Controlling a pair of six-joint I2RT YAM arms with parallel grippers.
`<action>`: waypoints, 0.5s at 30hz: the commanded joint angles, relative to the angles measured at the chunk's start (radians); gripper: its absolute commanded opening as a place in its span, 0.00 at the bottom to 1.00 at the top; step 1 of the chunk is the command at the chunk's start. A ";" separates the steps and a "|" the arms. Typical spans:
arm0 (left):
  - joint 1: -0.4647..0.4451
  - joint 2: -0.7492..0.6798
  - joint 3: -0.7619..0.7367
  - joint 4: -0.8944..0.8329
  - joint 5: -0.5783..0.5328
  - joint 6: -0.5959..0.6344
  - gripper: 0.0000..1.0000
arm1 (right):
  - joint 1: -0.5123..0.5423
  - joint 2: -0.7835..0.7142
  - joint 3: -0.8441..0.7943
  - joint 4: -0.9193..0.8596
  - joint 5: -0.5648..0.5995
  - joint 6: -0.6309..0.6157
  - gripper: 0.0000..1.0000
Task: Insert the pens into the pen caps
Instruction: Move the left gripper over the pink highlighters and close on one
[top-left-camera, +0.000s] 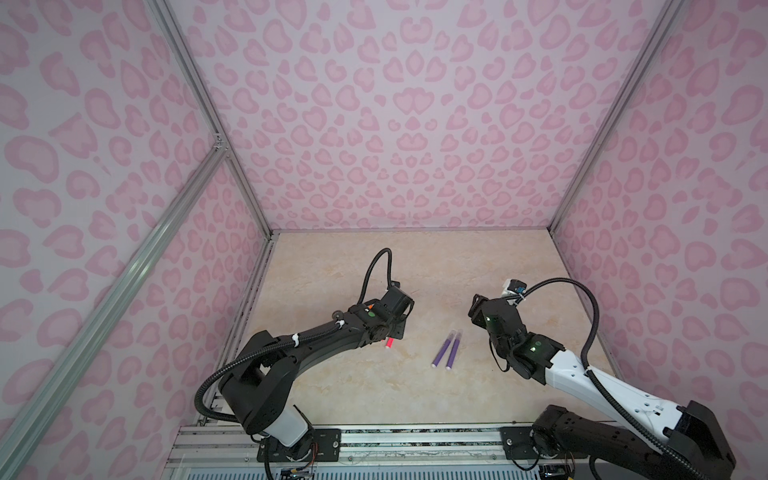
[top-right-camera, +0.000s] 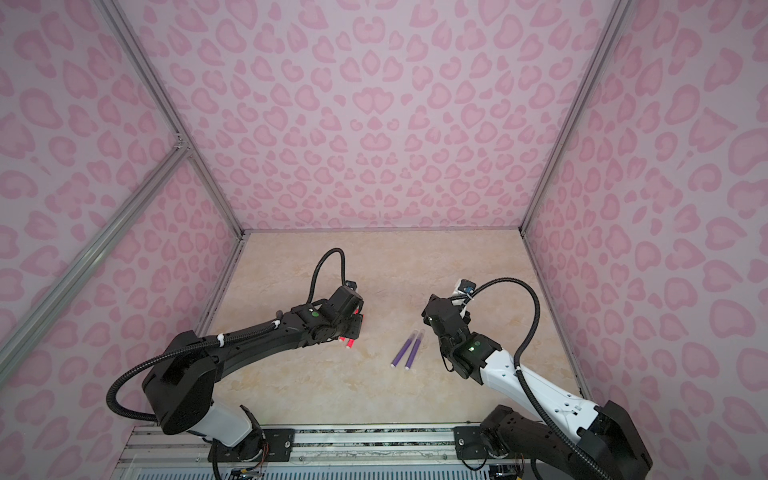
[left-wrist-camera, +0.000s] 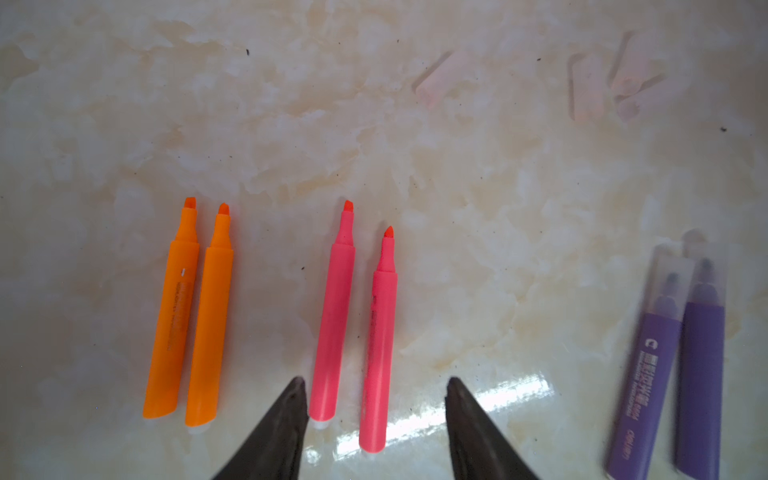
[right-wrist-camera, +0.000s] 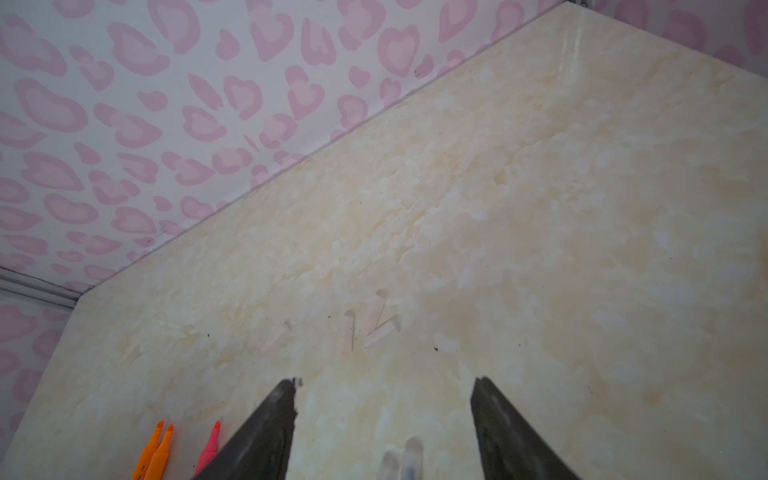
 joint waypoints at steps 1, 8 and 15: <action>0.001 0.040 0.026 -0.025 0.054 -0.014 0.53 | 0.001 0.023 0.028 -0.003 -0.006 -0.011 0.68; 0.003 0.107 0.058 -0.062 0.049 -0.020 0.49 | 0.001 0.066 0.047 0.009 -0.044 -0.018 0.67; 0.006 0.144 0.067 -0.073 0.065 -0.012 0.43 | 0.001 0.065 0.046 0.022 -0.048 -0.022 0.68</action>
